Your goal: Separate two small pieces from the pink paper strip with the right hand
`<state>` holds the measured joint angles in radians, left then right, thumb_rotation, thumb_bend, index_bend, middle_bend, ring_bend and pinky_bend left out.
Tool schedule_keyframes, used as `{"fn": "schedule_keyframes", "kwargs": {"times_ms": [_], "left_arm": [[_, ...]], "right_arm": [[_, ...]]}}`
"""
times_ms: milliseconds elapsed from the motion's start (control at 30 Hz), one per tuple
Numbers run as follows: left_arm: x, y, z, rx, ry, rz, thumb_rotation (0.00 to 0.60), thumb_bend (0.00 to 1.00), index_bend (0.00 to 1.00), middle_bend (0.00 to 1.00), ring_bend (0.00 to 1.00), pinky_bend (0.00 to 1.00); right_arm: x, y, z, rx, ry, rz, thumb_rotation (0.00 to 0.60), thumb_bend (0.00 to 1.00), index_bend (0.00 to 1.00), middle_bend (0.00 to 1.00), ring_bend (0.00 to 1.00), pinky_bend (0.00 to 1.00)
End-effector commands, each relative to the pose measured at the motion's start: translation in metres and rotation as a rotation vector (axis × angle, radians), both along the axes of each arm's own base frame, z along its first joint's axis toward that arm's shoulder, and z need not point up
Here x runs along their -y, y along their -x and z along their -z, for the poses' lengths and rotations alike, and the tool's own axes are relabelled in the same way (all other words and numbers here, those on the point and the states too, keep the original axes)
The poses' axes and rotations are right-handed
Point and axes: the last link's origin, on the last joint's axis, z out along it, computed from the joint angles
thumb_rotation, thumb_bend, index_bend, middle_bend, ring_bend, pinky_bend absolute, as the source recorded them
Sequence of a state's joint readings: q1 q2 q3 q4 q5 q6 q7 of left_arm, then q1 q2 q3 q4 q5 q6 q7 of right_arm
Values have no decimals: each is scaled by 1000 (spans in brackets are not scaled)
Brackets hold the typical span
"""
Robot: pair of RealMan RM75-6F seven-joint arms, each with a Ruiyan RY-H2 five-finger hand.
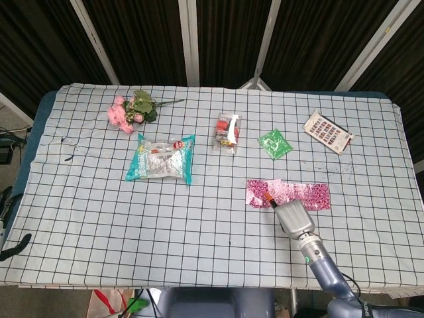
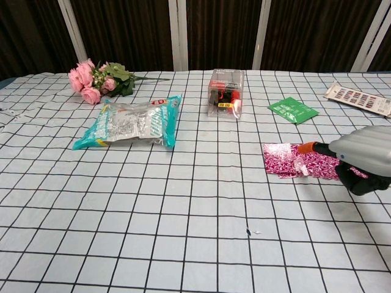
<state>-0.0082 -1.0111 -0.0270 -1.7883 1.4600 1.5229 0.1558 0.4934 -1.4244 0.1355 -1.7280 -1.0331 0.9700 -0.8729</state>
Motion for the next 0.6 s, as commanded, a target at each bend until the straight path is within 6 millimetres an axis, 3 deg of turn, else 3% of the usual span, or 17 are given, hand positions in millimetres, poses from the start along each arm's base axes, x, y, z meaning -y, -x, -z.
{"fn": "schedule_keyframes", "kwargs": {"times_ms": [33, 267, 600], "left_arm": [[-1, 1, 0, 0, -1, -3, 600, 380, 145, 0, 0, 92], [-1, 1, 0, -1, -4, -5, 600, 380, 145, 0, 0, 92], [-2, 1, -1, 1, -6, -8, 600, 380, 145, 0, 0, 92]], "right_arm": [[4, -5, 7, -7, -11, -5, 600, 843, 105, 836, 818, 542], [8, -13, 23, -12, -36, 3, 600, 841, 105, 836, 818, 542], [13, -16, 28, -29, -34, 25, 600, 843, 105, 836, 819, 541]]}}
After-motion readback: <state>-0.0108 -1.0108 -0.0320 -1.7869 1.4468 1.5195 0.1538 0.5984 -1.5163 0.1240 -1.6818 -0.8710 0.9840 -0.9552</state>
